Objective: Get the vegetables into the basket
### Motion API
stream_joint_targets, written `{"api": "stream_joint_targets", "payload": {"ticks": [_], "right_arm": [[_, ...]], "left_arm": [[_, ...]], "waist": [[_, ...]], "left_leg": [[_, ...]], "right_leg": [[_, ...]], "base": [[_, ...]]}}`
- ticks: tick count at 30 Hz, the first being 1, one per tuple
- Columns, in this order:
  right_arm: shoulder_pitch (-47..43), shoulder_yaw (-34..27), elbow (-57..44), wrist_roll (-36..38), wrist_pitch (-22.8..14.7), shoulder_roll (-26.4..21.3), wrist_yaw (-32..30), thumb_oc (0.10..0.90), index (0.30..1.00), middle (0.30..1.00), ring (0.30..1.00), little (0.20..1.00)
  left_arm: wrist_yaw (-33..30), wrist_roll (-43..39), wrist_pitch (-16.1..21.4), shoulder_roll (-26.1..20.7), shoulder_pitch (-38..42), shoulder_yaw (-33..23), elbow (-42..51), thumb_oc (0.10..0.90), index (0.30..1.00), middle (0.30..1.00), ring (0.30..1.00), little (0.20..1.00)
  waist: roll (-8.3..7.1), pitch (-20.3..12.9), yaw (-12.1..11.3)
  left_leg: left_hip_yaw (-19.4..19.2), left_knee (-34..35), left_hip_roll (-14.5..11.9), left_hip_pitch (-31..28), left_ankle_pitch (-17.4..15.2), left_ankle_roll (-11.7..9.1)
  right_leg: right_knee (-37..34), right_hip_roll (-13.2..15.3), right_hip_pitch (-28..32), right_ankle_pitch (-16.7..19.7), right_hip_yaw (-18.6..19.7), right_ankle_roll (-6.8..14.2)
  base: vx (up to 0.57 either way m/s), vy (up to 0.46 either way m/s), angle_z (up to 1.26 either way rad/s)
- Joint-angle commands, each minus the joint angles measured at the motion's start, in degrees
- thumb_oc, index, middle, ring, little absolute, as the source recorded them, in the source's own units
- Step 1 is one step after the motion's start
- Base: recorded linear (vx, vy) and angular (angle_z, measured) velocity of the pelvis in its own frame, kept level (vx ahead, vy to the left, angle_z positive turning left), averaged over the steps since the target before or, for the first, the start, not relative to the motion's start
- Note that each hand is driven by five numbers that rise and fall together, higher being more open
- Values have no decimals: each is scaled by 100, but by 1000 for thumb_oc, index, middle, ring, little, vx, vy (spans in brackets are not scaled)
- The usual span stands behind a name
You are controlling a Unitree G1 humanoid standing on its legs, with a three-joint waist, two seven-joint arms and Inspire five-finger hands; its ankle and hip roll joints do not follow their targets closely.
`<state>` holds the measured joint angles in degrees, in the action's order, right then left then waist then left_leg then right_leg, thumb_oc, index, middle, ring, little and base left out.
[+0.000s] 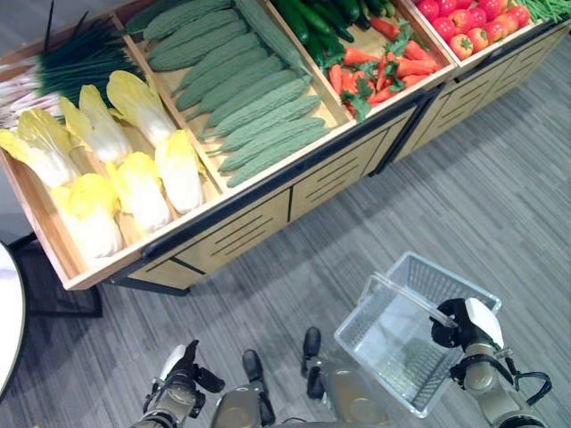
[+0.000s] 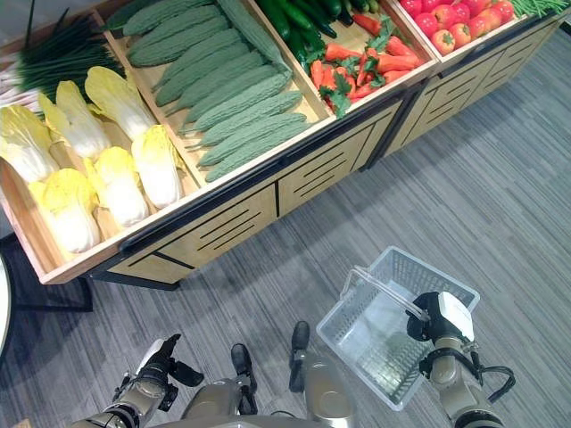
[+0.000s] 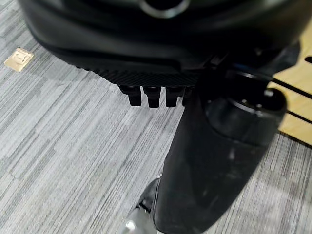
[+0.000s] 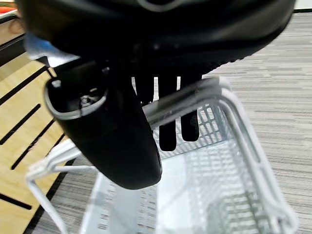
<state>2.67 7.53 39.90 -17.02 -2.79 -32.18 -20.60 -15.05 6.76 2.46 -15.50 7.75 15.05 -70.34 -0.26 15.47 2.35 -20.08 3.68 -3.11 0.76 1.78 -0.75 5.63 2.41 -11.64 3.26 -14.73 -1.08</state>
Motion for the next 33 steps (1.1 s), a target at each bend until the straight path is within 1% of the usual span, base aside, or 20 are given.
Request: {"api": "stream_joint_targets", "payload": {"ticks": [1,7,11,12,13,14,15,16,18,19,20,21,24,25,26,28,29,30,31,33], "right_arm": [[-326,-127,-282,107,-273,-255,-461,400,300,300,300,300],[-457,-5,-219,42,-278,-260,-420,400,300,300,300,300],[-599,138,-204,-45,-293,-270,-407,400,300,300,300,300],[-633,165,-195,-61,-298,-278,-416,400,300,300,300,300],[-670,204,-228,-71,-308,-291,-414,400,300,300,300,300],[-671,205,-228,-71,-307,-292,-414,400,300,300,300,300],[-699,224,-257,-90,-312,-321,-447,400,300,300,300,300],[-713,221,-262,-94,-313,-334,-462,400,300,300,300,300],[-749,226,-286,-100,-318,-375,-473,400,300,300,300,300],[-751,226,-284,-100,-318,-377,-473,400,300,300,300,300],[-733,209,-355,-119,-312,-415,-482,400,300,300,300,300],[-707,196,-389,-128,-311,-450,-488,400,300,300,300,300],[-645,160,-466,-135,-309,-495,-463,400,300,300,300,300],[-493,86,-509,-112,-314,-527,-427,400,300,300,300,300],[-443,53,-513,-92,-313,-539,-408,400,300,300,300,300],[-414,33,-518,-78,-318,-564,-392,400,300,300,300,300],[-333,-3,-596,-92,-315,-634,-344,400,300,300,300,300],[-329,-5,-599,-92,-314,-636,-343,400,300,300,300,300],[-296,-19,-683,-95,-319,-679,-294,400,300,300,300,300],[-176,-122,-912,-87,-326,-804,-292,400,300,300,300,300]], "left_arm": [[-130,39,18,-152,-112,-127,-176,900,1000,1000,1000,1000],[-134,10,41,-158,-211,-186,-203,900,1000,1000,1000,1000],[-132,7,60,-218,-234,-209,-175,900,1000,1000,1000,1000],[-137,-2,63,-239,-223,-214,-149,900,1000,1000,1000,1000],[-145,-40,62,-291,-187,-237,-142,900,1000,1000,1000,1000],[-145,-40,61,-291,-187,-238,-142,900,1000,1000,1000,1000],[-159,-75,68,-318,-133,-235,-145,900,1000,1000,1000,1000],[-166,-89,73,-318,-115,-230,-134,900,1000,1000,1000,1000],[-161,-103,71,-326,-45,-220,-160,900,1000,1000,1000,1000],[-161,-103,72,-325,-43,-220,-161,900,1000,1000,1000,1000],[-155,-118,68,-316,-19,-234,-173,900,1000,1000,1000,1000],[-164,-128,69,-315,-15,-247,-158,900,1000,1000,1000,1000],[-148,-167,67,-326,-9,-290,-189,900,1000,1000,1000,1000],[-131,-140,58,-345,-7,-289,-210,900,1000,1000,1000,1000],[-134,-128,56,-333,-27,-308,-237,900,1000,1000,1000,1000],[-144,-139,41,-328,-47,-357,-270,900,1000,1000,1000,1000],[-160,-168,8,-335,-115,-447,-309,900,1000,1000,1000,1000],[-161,-168,8,-333,-118,-446,-307,900,1000,1000,1000,1000],[-165,-206,-7,-317,-151,-492,-303,900,1000,1000,1000,1000],[-157,-156,-60,-282,-153,-477,-354,900,1000,1000,1000,1000]], "waist": [[-270,-354,-27],[-330,-315,-77],[-312,-228,-112],[-292,-221,-110],[-280,-191,-58],[-279,-189,-61],[-249,-141,-19],[-245,-114,-7],[-259,-56,46],[-251,-54,52],[-262,-19,122],[-260,-1,162],[-275,34,233],[-272,14,296],[-257,-8,299],[-237,-58,296],[-195,-118,270],[-190,-119,275],[-159,-146,246],[-87,-215,238]], "left_leg": [[237,132,-183,164,243,-262],[323,104,46,111,94,-99],[368,86,135,25,-3,13],[392,90,136,17,-3,18],[459,97,127,-26,-23,11],[456,95,124,-30,-28,8],[528,68,120,-57,-44,-17],[569,50,121,-75,-63,-32],[693,11,149,-110,-135,-72],[700,7,142,-110,-142,-73],[819,-56,177,-172,-219,-94],[911,-110,201,-211,-283,-107],[1091,-243,263,-294,-420,-122],[1276,-377,316,-330,-532,-126],[1350,-459,325,-347,-587,-126],[1370,-529,306,-365,-633,-150],[1416,-660,236,-384,-666,-211],[1422,-666,231,-381,-670,-214],[1451,-698,182,-385,-652,-249],[1532,-774,28,-346,-506,-377]], "right_leg": [[19,1142,456,162,540,1294],[413,1317,362,416,703,1396],[1044,1333,171,478,980,1390],[1184,1252,83,523,1142,1370],[1164,991,-93,438,1417,1298],[1174,987,-95,430,1419,1295],[950,804,-244,257,1573,1215],[814,771,-306,239,1598,1199],[413,730,-492,359,1642,1208],[404,727,-482,360,1632,1208],[214,689,-663,516,1711,1235],[122,670,-732,579,1770,1243],[103,601,-838,649,1871,1244],[167,536,-733,600,1990,1200],[145,538,-659,582,1934,1170],[142,518,-608,547,1864,1146],[150,463,-535,486,1762,1077],[149,461,-531,484,1754,1075],[150,451,-498,431,1667,1044],[132,383,-390,292,1500,946]], "base": [[26,78,3],[22,108,2],[19,93,1],[67,51,6],[56,23,15],[77,1,24],[54,-17,21],[77,-39,12],[69,-59,7],[129,-82,26],[150,-89,58],[209,-130,65],[127,-105,34],[186,-190,13],[184,-202,21],[122,-147,51],[95,-140,44],[132,-211,20],[97,-205,14],[130,-272,24]]}}
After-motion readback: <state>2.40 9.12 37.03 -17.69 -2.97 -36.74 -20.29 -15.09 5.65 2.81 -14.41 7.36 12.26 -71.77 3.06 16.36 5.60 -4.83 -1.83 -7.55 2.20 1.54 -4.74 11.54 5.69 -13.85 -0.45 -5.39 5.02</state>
